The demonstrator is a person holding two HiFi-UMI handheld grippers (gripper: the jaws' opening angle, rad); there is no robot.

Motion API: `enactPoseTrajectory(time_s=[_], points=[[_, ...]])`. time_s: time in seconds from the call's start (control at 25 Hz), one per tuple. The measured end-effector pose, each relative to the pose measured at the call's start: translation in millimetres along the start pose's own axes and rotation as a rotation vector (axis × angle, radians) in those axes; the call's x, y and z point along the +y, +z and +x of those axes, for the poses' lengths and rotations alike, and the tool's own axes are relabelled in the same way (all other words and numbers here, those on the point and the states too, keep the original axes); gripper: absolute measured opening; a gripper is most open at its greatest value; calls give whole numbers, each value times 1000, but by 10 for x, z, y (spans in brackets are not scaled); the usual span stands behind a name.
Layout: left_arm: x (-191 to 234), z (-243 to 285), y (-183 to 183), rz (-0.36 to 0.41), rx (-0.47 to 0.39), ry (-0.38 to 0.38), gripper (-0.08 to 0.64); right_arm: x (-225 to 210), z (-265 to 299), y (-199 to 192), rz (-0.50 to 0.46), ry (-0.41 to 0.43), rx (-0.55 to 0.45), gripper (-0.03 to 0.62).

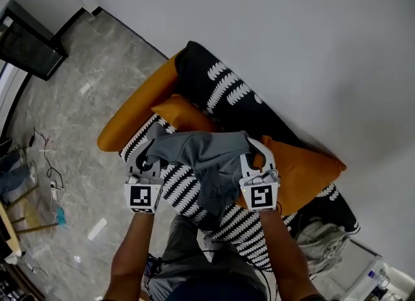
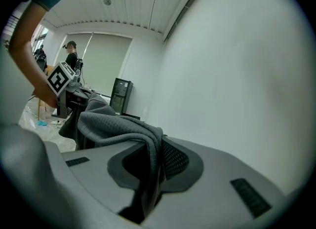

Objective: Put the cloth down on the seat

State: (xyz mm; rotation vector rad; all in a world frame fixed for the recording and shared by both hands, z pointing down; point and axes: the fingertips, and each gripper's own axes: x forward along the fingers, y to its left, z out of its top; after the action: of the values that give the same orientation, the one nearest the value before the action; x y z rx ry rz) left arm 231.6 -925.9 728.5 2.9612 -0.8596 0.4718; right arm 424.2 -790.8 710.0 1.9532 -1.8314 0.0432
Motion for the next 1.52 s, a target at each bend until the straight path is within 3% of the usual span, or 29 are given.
enactPoseTrajectory(time_s=[0.64,1.0,1.32,1.52], points=[[110,786,-1096,-89,146,-7,17,78,829,-951,22,18,108,48],[191,1304,-1575,-78,232,-45,23,166,1446,-1495,78,53,180,51],[226,1505,-2061,-68,324,-87,104,124,1640,-2341,127,75,358,53],[198,1576,-2360,-79,391,-118,182,82,1688,-2773,157,105,451,91]])
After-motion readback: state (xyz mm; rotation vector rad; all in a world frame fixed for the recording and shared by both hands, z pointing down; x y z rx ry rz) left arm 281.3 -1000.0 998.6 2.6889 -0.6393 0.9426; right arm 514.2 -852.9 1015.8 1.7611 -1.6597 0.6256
